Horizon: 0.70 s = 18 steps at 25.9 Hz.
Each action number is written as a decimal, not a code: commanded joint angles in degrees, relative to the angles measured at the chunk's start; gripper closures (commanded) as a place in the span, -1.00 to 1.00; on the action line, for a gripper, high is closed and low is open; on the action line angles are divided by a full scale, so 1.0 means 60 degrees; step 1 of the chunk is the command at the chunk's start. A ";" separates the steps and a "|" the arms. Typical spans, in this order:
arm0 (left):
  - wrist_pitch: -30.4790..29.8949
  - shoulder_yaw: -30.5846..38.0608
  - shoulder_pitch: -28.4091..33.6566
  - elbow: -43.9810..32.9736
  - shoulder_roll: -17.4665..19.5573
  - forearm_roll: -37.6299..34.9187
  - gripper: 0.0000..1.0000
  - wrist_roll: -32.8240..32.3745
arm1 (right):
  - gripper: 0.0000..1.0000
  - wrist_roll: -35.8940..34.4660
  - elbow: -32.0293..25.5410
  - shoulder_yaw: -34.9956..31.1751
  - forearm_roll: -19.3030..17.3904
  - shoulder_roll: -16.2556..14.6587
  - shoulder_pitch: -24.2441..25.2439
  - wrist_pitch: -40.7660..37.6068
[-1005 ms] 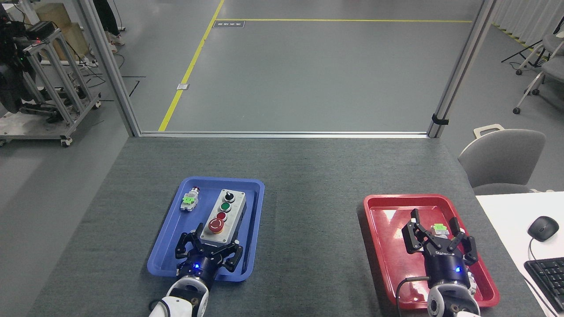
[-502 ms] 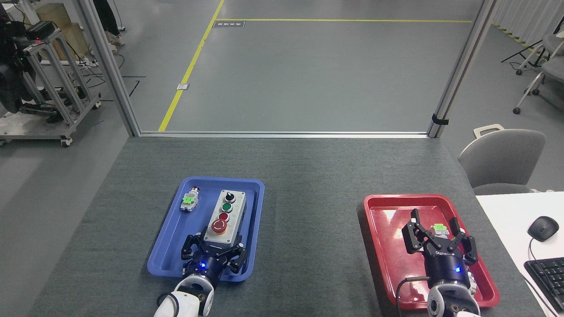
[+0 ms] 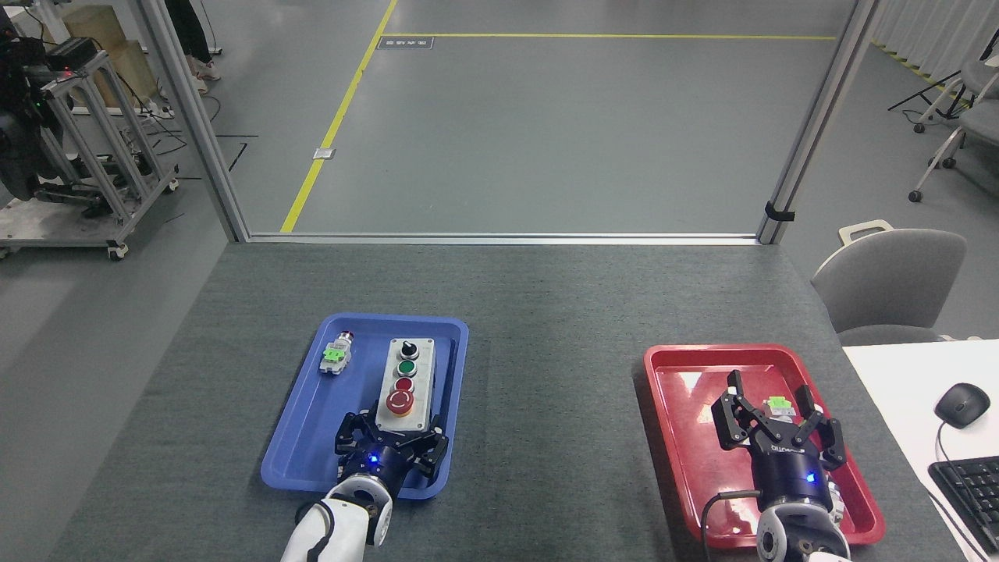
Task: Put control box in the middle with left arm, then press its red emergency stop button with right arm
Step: 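Drag the control box with the left gripper off the blue tray toward the table middle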
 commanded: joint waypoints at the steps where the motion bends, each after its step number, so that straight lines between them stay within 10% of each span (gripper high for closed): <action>1: -0.0006 0.0000 -0.0065 0.0045 -0.0013 -0.0012 -0.65 0.0039 | -0.99 0.0001 0.0000 -0.0002 0.0000 -0.0018 -0.0001 -0.0003; 5: -0.0373 0.0000 -0.0080 0.0030 0.0060 -0.0012 1.00 0.0010 | -0.99 0.0030 0.0000 -0.0002 0.0000 -0.0018 -0.0016 -0.0003; 18: -0.1794 0.0088 0.0975 -0.4335 0.1056 0.3093 1.00 -0.0020 | -0.99 0.0045 0.0000 -0.0002 0.0000 -0.0003 -0.0235 0.0026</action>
